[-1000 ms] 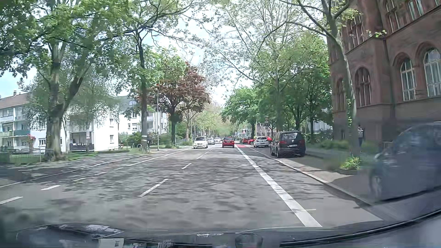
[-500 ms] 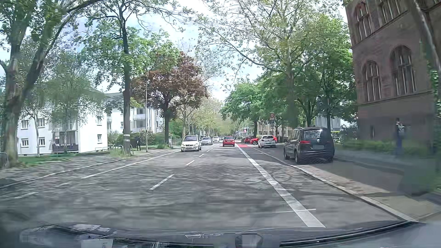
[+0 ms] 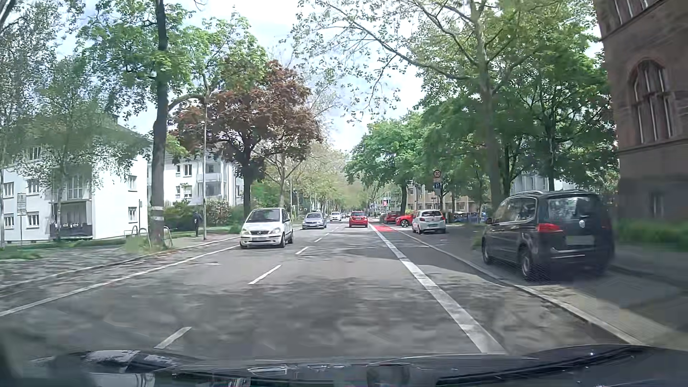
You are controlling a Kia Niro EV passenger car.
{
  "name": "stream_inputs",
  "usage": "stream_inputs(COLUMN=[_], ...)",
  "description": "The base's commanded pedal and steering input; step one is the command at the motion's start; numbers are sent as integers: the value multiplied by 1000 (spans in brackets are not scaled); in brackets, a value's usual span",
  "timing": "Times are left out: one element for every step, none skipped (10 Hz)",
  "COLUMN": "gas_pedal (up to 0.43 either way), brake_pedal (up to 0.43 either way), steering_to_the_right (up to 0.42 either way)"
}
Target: Follow the waypoints while adhering to traffic rules and regulations
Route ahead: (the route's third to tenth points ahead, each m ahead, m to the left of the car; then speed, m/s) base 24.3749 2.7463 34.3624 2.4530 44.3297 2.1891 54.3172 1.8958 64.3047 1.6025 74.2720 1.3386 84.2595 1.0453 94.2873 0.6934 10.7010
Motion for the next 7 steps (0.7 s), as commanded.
stream_inputs(gas_pedal=[67,67,67,67,67,67,67], brake_pedal=[0,0,0,0,0,0,0], steering_to_the_right=[-4,-4,-3,-2,-1,-2,-1])
